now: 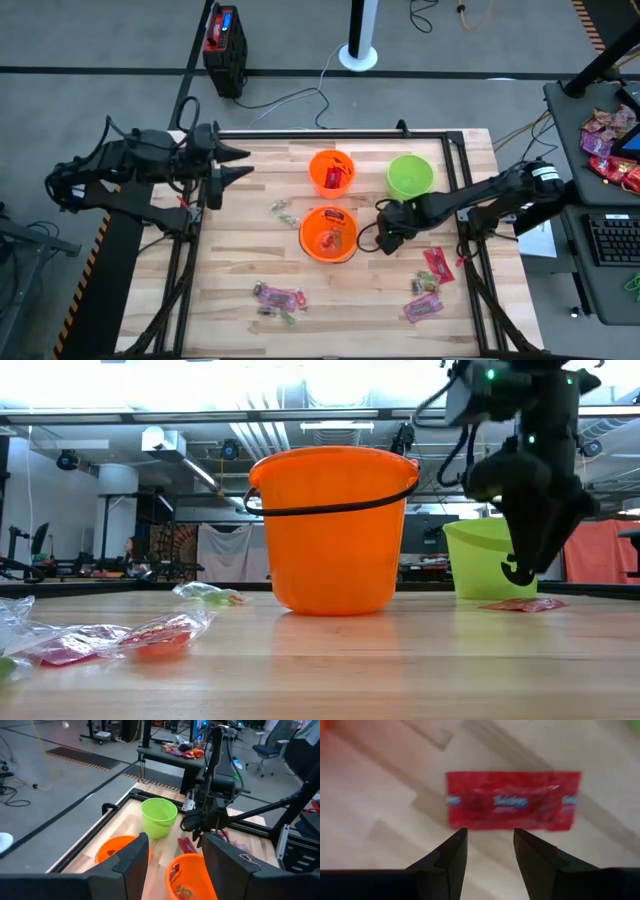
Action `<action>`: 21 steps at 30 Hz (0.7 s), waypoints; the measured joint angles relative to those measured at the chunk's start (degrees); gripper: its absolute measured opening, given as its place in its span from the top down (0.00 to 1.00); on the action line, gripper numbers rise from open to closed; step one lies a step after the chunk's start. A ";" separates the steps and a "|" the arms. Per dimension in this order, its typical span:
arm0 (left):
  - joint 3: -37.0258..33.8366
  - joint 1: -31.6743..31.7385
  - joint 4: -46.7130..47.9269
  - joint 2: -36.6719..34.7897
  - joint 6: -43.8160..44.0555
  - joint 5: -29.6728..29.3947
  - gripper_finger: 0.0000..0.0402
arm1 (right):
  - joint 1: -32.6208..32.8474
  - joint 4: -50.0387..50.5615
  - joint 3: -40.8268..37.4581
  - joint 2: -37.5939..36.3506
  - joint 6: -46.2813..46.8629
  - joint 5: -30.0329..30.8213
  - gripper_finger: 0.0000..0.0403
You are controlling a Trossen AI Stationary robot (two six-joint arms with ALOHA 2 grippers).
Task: Sort candy by brand, put in halloween buckets
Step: Put the top red candy into the top orange bin
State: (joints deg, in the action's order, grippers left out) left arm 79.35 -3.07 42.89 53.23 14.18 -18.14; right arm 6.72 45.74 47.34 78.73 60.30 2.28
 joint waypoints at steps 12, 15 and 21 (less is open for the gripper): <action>-0.04 0.00 0.00 3.64 -1.71 -0.87 0.58 | -0.72 -1.82 -0.27 7.59 -5.76 2.30 0.50; -0.04 0.00 -0.02 4.53 -1.71 -0.87 0.58 | -0.74 -2.34 -0.11 10.28 -7.02 2.45 0.46; -0.04 0.00 -0.02 5.44 -1.69 -0.87 0.58 | -0.76 -5.23 -0.19 14.78 -9.99 1.15 0.56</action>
State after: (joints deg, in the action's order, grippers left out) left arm 79.31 -3.07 42.87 58.67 12.49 -19.00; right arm 5.96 40.51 47.16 93.51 50.31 3.43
